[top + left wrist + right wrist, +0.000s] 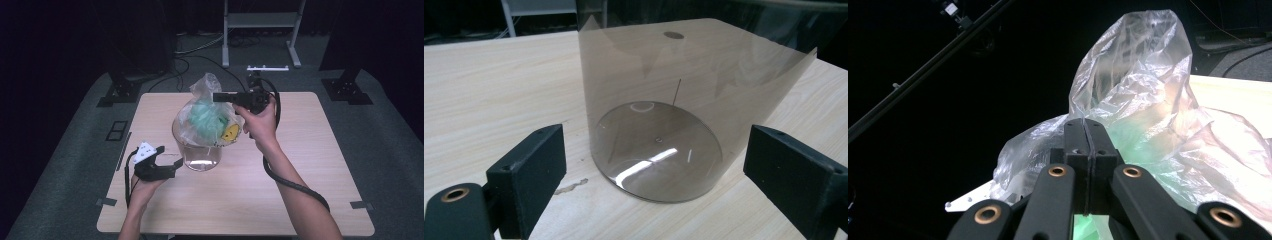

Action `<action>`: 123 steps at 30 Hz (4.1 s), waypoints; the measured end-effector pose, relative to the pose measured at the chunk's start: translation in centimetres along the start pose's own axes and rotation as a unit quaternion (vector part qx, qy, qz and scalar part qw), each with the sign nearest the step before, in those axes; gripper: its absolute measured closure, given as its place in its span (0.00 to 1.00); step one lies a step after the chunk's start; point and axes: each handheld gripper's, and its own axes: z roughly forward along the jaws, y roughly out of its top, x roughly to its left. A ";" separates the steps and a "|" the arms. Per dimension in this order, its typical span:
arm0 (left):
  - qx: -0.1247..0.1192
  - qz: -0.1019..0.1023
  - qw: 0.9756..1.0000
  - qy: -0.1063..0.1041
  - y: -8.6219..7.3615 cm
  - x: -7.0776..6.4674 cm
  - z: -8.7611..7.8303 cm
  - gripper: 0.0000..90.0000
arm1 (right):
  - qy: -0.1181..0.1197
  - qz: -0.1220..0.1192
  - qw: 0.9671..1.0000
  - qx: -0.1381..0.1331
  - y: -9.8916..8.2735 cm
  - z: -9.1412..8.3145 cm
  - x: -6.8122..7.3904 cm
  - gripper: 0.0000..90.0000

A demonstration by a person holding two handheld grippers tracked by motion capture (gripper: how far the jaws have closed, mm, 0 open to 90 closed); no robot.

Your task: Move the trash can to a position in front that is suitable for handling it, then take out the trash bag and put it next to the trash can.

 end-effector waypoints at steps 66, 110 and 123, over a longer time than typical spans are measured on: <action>0.003 -0.020 1.000 -0.017 -0.3 -0.2 0.8 0.10 | -0.082 0.095 0.991 -0.047 -6.2 -11.2 -11.7 1.00; 0.002 -0.017 1.000 -0.016 -0.3 -0.3 0.7 0.10 | -0.094 0.106 0.990 0.021 -10.0 -4.8 -13.7 0.97; 0.002 -0.018 1.000 -0.017 -0.4 -0.4 0.8 0.10 | -0.131 0.062 0.989 0.000 -8.8 -7.0 -12.9 0.54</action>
